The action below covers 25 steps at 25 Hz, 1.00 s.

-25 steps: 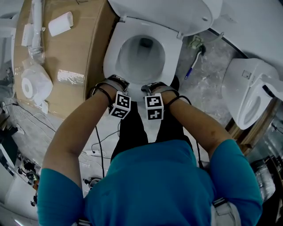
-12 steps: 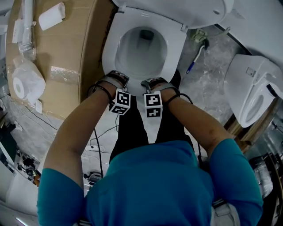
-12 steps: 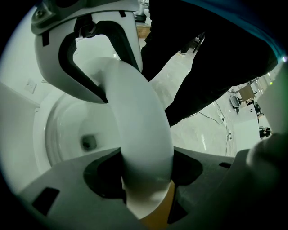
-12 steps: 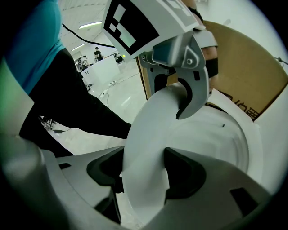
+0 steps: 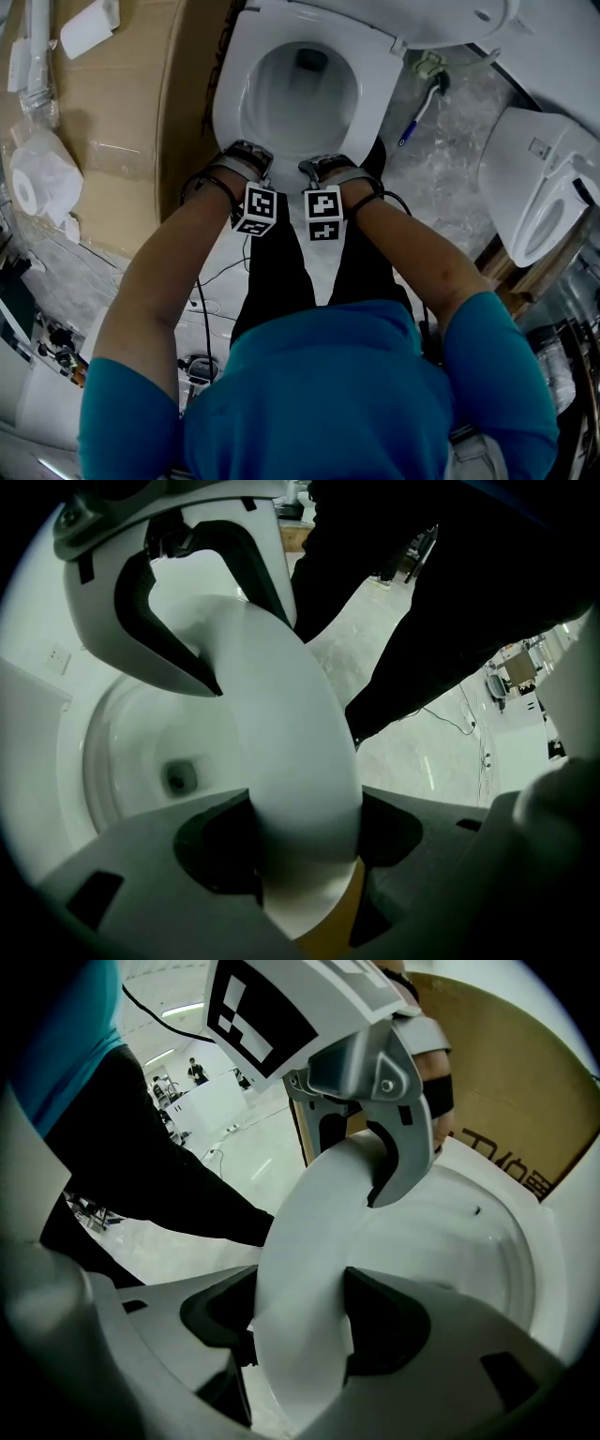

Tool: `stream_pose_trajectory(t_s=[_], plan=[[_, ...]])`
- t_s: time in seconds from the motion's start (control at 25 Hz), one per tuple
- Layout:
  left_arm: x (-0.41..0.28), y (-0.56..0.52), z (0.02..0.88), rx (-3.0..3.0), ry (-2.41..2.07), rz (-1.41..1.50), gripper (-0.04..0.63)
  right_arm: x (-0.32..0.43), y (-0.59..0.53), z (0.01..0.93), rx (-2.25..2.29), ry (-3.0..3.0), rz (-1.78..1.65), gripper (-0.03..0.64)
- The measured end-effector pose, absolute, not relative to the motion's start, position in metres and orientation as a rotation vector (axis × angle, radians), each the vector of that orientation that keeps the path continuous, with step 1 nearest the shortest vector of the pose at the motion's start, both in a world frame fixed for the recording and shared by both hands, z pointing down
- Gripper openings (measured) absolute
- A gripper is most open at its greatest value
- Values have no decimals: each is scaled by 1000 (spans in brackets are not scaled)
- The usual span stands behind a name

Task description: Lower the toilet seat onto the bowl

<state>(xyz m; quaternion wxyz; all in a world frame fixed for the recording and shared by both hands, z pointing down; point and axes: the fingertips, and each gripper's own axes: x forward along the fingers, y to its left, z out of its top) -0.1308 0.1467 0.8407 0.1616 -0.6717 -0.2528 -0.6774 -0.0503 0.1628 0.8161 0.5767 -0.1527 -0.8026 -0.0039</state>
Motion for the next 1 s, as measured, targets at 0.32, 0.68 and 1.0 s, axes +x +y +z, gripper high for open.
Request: stream_pose_trajectory(t_s=[0.32,0.68,1.0], plan=[[-132,146,862,-1901,-702,-1936,258,-51,163,837,-339,-1863,-25,275],[-133,146,881,-1875,-673,-1941,258,-51,163,855,-329,-1852,-36,276],[-131,145,892,-1872,-650,-1934,261,-49,162,868,-326,-1833,-38,276]])
